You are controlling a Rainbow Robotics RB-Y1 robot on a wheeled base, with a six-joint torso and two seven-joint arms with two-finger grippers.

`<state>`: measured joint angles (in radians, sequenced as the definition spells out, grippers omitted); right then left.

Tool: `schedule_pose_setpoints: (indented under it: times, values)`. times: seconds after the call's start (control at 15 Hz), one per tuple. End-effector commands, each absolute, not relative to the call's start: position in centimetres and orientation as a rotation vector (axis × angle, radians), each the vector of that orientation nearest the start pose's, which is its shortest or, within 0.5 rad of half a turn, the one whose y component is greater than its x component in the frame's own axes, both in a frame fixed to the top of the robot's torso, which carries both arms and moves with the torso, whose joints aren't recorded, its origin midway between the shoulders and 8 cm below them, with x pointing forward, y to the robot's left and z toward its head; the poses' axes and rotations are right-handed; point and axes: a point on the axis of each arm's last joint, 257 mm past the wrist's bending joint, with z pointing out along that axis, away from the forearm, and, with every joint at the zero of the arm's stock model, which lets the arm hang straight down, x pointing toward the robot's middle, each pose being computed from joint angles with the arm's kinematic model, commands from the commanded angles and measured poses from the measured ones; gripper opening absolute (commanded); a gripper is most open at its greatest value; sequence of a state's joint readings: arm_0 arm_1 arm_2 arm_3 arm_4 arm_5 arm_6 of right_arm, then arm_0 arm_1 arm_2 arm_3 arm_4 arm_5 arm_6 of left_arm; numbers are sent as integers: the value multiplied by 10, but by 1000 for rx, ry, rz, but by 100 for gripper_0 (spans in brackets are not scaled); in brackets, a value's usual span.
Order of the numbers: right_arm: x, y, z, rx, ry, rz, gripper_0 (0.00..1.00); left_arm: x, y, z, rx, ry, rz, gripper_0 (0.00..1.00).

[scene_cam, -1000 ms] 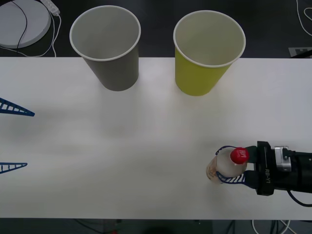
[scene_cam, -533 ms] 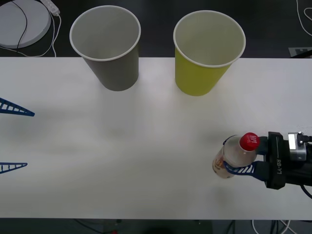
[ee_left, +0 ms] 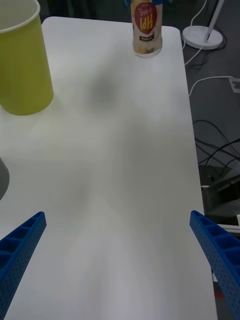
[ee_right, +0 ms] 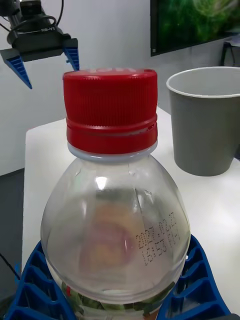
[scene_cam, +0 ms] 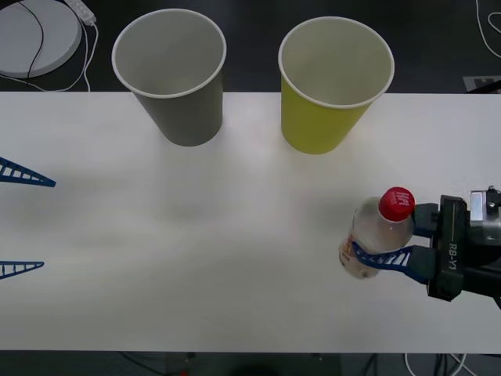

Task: Put the can into the green bin and the plastic bottle into the gray bin

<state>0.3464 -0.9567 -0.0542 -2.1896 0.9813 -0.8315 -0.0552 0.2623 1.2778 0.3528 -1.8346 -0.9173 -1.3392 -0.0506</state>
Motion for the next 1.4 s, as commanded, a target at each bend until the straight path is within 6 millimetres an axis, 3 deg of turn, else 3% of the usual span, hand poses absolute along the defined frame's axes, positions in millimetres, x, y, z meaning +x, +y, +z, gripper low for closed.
schedule_pose_setpoints:
  times: [0.07, 0.73, 1.4]
  values:
    - [306, -138, -103, -1126, 1428, 634, 0, 313, 300, -103, 1626, 1494, -463, 100]
    - [298, -107, -51, -1079, 1549, 629, 0, 313, 300, -103, 1626, 1494, -463, 100]
    - [309, -104, -25, -1132, 1713, 513, 0, 313, 300, -103, 1626, 1494, -463, 100]
